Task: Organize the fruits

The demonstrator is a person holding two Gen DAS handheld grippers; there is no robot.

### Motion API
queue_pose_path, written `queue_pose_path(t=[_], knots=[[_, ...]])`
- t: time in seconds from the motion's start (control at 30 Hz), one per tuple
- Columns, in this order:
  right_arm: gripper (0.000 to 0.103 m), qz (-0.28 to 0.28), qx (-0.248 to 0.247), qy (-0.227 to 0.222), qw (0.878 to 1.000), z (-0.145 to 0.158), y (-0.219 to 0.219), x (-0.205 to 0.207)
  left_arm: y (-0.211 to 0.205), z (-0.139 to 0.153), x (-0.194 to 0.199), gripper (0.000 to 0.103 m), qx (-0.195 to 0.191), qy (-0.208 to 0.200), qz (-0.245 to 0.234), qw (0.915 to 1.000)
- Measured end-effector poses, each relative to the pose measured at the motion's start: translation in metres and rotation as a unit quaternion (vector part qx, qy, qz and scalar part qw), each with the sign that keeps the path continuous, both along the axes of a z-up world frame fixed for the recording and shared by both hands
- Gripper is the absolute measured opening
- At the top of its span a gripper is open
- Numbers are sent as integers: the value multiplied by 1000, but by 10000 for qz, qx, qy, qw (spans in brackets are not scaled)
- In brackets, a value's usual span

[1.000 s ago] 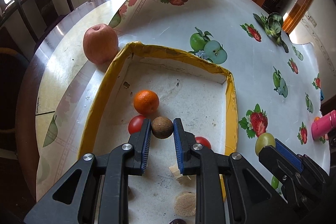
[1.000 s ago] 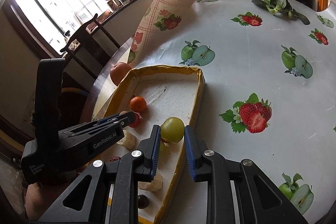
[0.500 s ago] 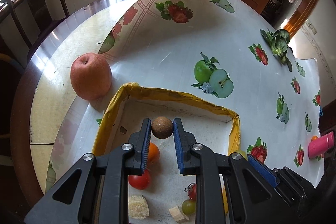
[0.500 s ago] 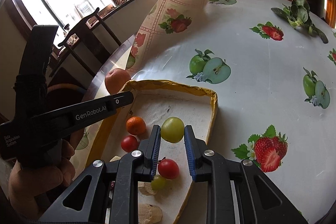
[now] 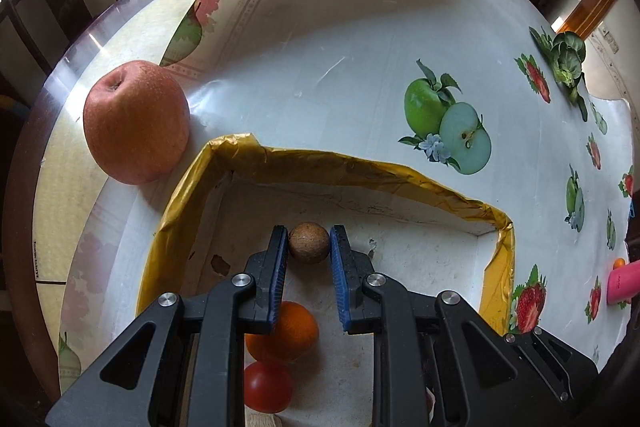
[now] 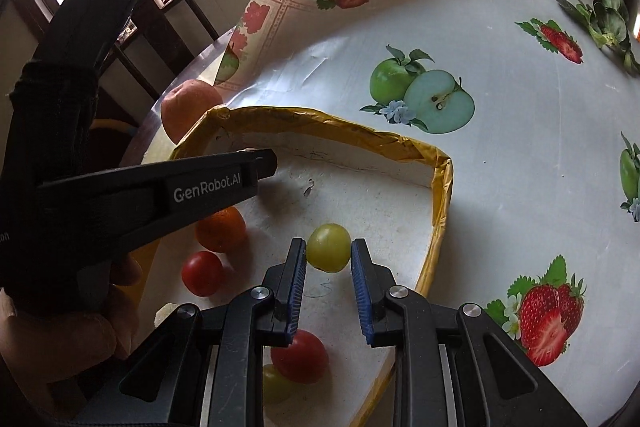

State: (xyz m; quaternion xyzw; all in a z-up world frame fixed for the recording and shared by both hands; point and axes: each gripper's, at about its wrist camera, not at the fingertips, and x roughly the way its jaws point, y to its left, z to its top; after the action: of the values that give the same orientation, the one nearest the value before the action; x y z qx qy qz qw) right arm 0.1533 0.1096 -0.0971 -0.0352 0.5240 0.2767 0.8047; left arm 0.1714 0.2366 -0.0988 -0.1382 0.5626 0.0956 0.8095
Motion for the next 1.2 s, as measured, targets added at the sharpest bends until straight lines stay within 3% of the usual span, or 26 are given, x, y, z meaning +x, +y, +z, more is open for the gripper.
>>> queue_pose_path(t=[0.13,0.2,0.27,0.4,0.73,0.97,1.07,1.2], knots=[[25,72,-102,-73,9999,-1,4,-2,-4,0,0,23,149,25,-31,9999],[26,102,-154,-87,9998,-1,4,-3,-6,2,-1,44,275,75,-9,9996],[26,145,-176,-78,9997,0,5,-4,-6,7,-5,55,345,-5,25,9994],[35,155,-117,-91,9998,6,0,-9,-5,18,-15,55,358,-71,31,9993],[38,175,171,-226,9994,35,-19,-34,-5,43,-63,55,217,-214,166,9994],[39,487,237,-192,9983,42,-31,-57,-17,50,-102,55,170,-239,181,9994],[47,621,241,-224,9975,43,-38,-68,-24,53,-116,55,339,-231,83,9991],[47,934,267,-341,9947,49,-47,-85,-31,57,-139,59,427,-231,53,9988]])
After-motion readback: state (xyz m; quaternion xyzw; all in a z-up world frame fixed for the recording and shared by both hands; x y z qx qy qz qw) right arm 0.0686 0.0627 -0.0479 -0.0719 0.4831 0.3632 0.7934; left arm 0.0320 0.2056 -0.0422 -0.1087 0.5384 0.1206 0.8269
